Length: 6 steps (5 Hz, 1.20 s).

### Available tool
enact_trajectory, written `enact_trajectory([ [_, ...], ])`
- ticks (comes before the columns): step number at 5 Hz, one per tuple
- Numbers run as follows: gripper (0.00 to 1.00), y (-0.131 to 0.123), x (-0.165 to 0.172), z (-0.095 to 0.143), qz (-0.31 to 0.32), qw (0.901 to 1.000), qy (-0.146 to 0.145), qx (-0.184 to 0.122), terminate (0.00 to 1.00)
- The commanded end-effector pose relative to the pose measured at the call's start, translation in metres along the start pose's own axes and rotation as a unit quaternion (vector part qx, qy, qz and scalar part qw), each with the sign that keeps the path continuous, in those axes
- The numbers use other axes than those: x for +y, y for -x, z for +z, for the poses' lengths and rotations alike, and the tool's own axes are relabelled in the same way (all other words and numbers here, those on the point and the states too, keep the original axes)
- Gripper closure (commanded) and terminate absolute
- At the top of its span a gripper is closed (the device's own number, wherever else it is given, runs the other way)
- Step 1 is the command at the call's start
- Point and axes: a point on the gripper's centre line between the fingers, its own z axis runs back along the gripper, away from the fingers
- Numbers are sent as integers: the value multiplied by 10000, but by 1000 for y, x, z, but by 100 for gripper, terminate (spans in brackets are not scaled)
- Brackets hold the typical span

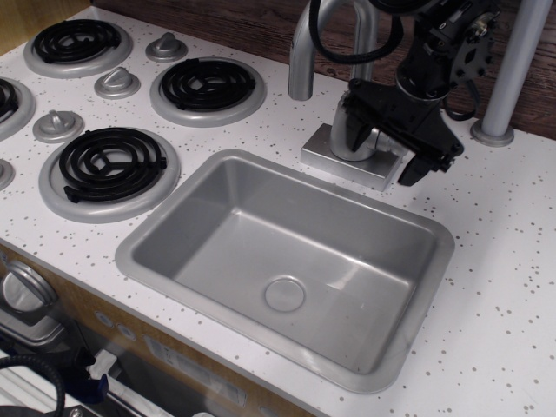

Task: Lever vertical to front

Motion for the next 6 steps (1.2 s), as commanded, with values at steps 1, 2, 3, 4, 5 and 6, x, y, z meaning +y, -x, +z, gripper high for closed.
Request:
enact_trajectory([
  [1,0,-30,3,31,-139,9970,8,-766,0],
  [2,0,-42,7,35,-290,9963,-15,-804,0],
  [3,0,-52,11,34,-418,9956,-53,-842,0],
  [4,0,-57,11,33,-480,9952,-47,-850,0],
  [5,100,-59,11,29,-457,9952,-13,-865,0],
  [6,100,-57,12,27,-390,9960,2,-800,0],
])
